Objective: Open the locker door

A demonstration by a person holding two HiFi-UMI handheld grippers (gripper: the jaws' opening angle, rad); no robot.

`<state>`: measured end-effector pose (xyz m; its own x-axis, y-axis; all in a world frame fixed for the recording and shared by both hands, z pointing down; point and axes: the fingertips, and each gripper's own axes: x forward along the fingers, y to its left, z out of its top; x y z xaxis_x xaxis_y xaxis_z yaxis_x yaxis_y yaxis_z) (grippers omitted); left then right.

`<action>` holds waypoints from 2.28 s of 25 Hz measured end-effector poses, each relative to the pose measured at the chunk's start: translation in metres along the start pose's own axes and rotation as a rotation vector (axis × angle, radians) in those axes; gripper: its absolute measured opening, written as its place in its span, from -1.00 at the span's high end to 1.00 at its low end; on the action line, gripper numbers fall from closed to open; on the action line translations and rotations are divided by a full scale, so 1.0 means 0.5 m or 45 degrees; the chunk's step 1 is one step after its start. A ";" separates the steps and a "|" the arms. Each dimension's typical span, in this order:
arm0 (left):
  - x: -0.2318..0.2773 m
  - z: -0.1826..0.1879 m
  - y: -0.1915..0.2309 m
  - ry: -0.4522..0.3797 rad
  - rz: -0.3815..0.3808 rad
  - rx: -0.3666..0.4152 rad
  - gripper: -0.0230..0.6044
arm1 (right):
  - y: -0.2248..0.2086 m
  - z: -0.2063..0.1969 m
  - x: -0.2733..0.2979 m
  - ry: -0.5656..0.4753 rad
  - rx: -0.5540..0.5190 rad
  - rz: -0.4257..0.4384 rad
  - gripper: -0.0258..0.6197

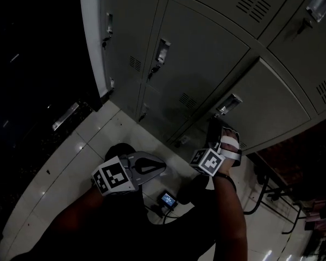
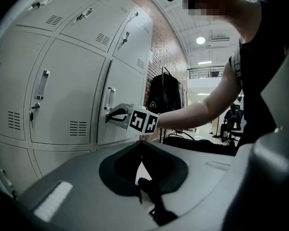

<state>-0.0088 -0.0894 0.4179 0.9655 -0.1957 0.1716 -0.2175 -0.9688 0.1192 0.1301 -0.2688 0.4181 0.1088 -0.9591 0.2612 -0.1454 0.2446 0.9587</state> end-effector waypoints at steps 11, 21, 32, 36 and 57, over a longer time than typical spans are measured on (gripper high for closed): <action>0.000 -0.017 0.006 0.044 0.021 0.006 0.89 | 0.066 -0.014 -0.252 -0.186 0.101 -0.014 0.79; 0.010 -0.021 0.004 0.078 0.018 0.016 0.89 | 0.102 -0.122 -0.407 -0.222 0.018 0.022 0.79; 0.027 -0.017 -0.003 0.080 -0.004 0.007 0.89 | 0.112 -0.179 -0.474 -0.206 0.260 0.124 0.52; 0.032 -0.016 -0.004 0.083 -0.014 0.009 0.89 | 0.119 -0.206 -0.515 -0.223 0.687 0.172 0.49; 0.080 -0.019 -0.026 0.124 -0.053 0.024 0.89 | 0.087 -0.277 -0.506 -0.563 1.793 0.472 0.92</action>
<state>0.0311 -0.0832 0.4327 0.9549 -0.1406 0.2616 -0.1742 -0.9786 0.1098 0.2323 0.0041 0.4091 -0.4004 -0.9029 0.1563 -0.9158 0.3883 -0.1028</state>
